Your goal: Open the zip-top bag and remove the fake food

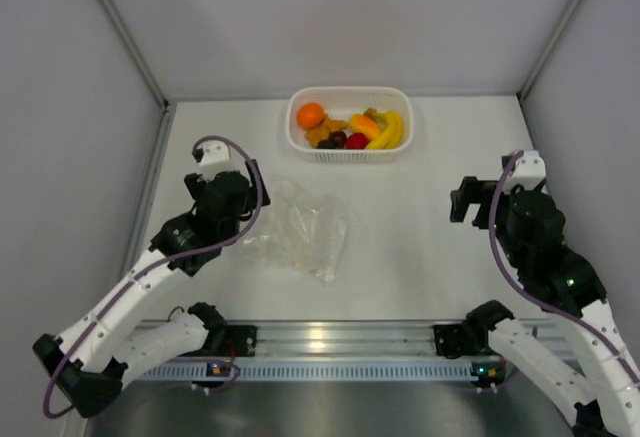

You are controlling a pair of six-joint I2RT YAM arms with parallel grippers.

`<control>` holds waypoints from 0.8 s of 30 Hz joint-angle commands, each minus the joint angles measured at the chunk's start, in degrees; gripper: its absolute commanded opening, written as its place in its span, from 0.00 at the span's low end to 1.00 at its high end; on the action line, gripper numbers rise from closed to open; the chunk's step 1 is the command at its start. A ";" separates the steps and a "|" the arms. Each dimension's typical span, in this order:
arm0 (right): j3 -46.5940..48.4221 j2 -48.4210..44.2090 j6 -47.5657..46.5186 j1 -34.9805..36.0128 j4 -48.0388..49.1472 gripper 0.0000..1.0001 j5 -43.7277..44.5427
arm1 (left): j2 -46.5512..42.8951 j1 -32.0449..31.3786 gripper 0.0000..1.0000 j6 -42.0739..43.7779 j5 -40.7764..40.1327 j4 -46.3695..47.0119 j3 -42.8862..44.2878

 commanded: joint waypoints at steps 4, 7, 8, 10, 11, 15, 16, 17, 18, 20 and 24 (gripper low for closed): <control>0.94 -5.36 -1.62 7.56 -5.42 0.99 16.17 | -12.40 0.60 0.98 7.78 3.06 -4.67 -0.79; 0.24 -7.21 -0.74 7.65 -7.27 0.99 16.08 | -15.39 0.60 0.98 9.10 4.03 -7.20 -0.62; -0.03 -7.57 -0.39 7.74 -7.62 0.99 16.17 | -16.00 0.60 0.98 9.36 4.21 -7.65 -1.14; -0.56 -8.79 0.40 7.65 -7.54 0.99 16.69 | -18.11 0.60 0.98 10.41 6.49 -8.10 -2.10; -0.65 -9.06 0.40 7.74 -7.62 1.00 16.87 | -18.90 0.60 0.98 10.59 7.19 -8.10 -3.50; -1.52 -9.50 -0.12 7.65 -6.22 0.99 17.31 | -23.12 0.60 0.98 9.81 5.28 -7.92 -6.93; -2.14 -9.07 -0.04 7.65 -6.04 1.00 17.31 | -23.65 0.60 0.98 9.72 4.40 -8.01 -6.94; -2.32 -8.89 0.14 7.65 -5.78 0.99 17.05 | -23.74 0.60 0.98 9.54 4.30 -7.92 -6.68; -2.40 -8.54 0.31 7.65 -5.95 1.00 16.70 | -23.83 0.68 0.98 9.36 4.04 -7.92 -6.25; -2.32 -7.75 0.49 7.56 -5.87 0.99 15.39 | -24.09 1.56 0.98 9.19 3.60 -7.92 -6.15; -2.58 -6.87 1.02 7.74 -5.78 0.99 14.59 | -24.80 4.11 0.98 8.57 4.21 -7.66 -6.77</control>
